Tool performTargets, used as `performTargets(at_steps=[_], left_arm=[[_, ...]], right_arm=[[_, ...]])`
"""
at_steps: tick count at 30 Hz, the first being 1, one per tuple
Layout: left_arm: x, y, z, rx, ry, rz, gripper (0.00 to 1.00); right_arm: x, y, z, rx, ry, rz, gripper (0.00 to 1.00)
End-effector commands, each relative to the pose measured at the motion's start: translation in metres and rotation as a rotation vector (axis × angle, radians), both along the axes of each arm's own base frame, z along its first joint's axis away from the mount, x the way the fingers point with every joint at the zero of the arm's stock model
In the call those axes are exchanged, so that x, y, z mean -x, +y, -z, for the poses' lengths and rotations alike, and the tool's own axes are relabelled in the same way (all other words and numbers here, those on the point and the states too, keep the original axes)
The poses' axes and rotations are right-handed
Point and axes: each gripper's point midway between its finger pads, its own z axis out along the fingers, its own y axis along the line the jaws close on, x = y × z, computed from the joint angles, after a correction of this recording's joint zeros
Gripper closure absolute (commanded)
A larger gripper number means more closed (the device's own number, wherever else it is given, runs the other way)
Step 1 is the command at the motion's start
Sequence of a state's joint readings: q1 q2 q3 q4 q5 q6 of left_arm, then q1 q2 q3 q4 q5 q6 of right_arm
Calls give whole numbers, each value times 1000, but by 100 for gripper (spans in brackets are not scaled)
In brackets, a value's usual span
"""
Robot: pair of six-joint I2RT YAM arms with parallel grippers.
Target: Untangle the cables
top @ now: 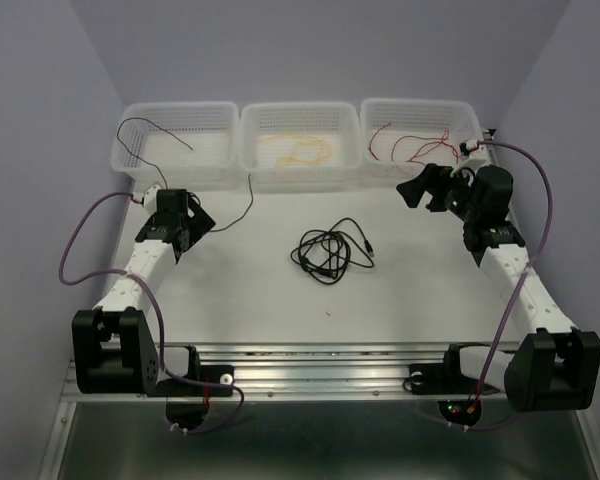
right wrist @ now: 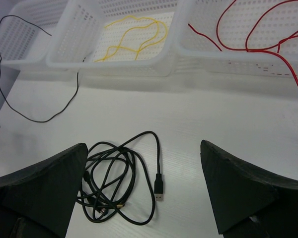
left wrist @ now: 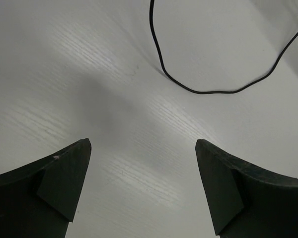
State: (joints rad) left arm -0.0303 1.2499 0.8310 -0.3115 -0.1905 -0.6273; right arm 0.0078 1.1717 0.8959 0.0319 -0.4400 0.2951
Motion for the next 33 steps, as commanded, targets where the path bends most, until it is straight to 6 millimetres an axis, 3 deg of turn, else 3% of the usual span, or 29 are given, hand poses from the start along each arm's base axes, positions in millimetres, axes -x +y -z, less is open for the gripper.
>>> performTargets(at_steps=[1, 6, 8, 15, 23, 26, 27, 28, 33], left_arm=[[-47, -3, -19, 39, -173, -29, 1], [-63, 5, 18, 31, -100, -102, 2], [-75, 6, 20, 24, -111, -112, 4], [-90, 23, 52, -38, -49, -202, 22], [-107, 31, 52, -70, -57, -247, 33], [-110, 31, 51, -69, -53, -236, 60], [-111, 30, 50, -66, -52, -230, 73], [-110, 30, 46, -64, -49, -231, 100], [-102, 34, 14, -86, -74, -239, 100]], right_arm=[[8, 5, -8, -16, -45, -27, 0], [8, 2, 1, -7, -26, -14, 0], [7, 2, 3, -3, -17, -12, 0], [4, -2, 3, 11, -20, 7, 0], [2, -5, 6, 23, -10, 23, 0], [2, -6, 7, 27, -9, 25, 0], [2, -6, 7, 27, -8, 26, 0], [2, -7, 6, 28, -9, 31, 0], [4, -7, 4, 29, -15, 34, 0]])
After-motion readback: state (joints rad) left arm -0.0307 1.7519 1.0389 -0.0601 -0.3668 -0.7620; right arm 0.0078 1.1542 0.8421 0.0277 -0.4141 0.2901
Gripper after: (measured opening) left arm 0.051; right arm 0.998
